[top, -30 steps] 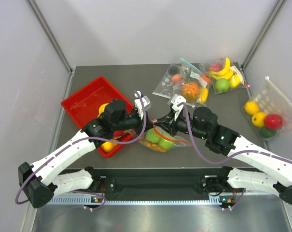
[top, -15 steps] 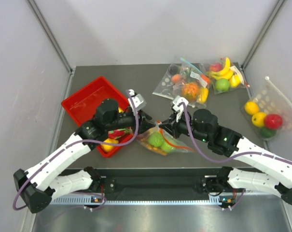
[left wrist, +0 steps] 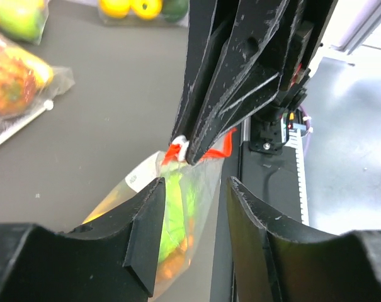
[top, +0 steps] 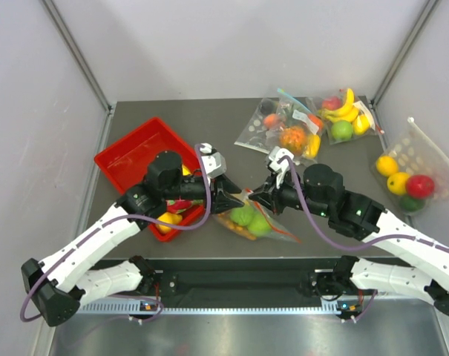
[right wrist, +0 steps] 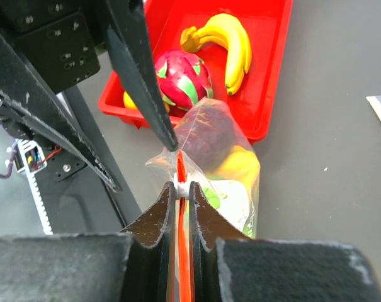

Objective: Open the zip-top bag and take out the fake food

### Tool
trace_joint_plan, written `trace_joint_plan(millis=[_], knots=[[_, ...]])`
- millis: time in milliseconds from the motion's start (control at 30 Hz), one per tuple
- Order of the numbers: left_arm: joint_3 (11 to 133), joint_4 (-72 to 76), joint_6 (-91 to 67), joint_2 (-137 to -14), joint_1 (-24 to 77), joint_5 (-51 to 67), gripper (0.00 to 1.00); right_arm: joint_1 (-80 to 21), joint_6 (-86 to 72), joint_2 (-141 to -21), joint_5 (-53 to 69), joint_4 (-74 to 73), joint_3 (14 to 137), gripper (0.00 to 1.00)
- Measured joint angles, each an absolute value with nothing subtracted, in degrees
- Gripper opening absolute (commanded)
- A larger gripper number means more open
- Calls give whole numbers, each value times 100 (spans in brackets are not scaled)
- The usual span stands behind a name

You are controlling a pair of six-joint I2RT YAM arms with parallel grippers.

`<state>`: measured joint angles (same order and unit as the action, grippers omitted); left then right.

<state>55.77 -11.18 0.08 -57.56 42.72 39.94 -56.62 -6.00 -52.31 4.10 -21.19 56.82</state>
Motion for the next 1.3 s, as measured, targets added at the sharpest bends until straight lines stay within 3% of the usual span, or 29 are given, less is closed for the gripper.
trace_joint_plan(millis=[500, 533, 567, 667, 767, 900, 1300], knots=[[5577, -633, 3, -6198, 4272, 4158, 49, -5662, -598, -5183, 720, -2255, 5717, 0], [5577, -628, 5, -6208, 4272, 4169, 48, -5662, -596, -5183, 720, -2259, 5717, 0], [5577, -628, 1, -6217, 4272, 4187, 37, -5662, -589, -5183, 720, -2274, 5717, 0], [5577, -598, -27, -6257, 4278, 4401, 21, -5658, -556, -5181, 690, -2283, 5717, 0], [5575, -591, -32, -6311, 4272, 4565, 20, -5658, -543, -5172, 648, -2335, 5717, 0], [5568, -587, -47, -6386, 4248, 4757, 3, -5655, -510, -5162, 633, -2423, 5717, 0], [5529, -443, -27, -6427, 4222, 4842, 0, -5651, -552, -5022, 683, -2482, 5717, 0]])
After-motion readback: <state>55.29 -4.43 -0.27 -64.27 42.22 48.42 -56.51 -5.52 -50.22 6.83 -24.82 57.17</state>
